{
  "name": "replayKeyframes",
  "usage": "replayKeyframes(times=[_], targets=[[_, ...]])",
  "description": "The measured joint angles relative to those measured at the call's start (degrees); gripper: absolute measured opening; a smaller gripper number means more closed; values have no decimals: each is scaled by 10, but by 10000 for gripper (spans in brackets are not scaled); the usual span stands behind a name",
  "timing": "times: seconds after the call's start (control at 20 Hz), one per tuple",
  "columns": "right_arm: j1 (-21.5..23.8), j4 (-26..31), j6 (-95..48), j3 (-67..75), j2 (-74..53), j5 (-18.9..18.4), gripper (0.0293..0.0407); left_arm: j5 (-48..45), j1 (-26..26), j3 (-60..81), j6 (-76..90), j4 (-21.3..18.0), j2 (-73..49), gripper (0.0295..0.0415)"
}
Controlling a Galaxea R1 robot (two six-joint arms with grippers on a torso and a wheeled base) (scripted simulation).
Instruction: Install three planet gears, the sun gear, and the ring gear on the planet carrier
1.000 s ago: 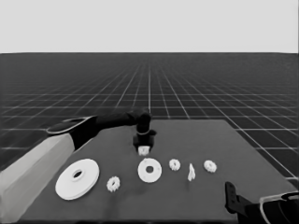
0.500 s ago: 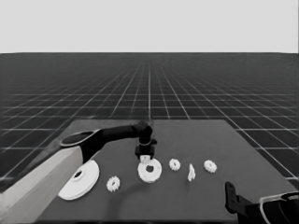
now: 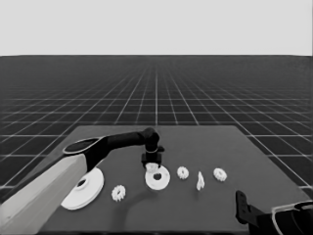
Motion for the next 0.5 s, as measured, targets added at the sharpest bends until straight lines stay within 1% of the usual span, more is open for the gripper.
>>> replayKeyframes(times=[0.2, 0.3, 0.4, 0.5], targets=[[0, 0, 0, 0, 0, 0, 385, 0, 0, 0, 0, 0, 0, 385], [0, 0, 0, 0, 0, 0, 385, 31, -51, 57, -31, -44, -19, 385], [0, 0, 0, 0, 0, 0, 385, 38, -72, 67, -37, -62, -22, 385], [0, 0, 0, 0, 0, 0, 385, 41, -79, 69, -38, -68, -22, 385]])
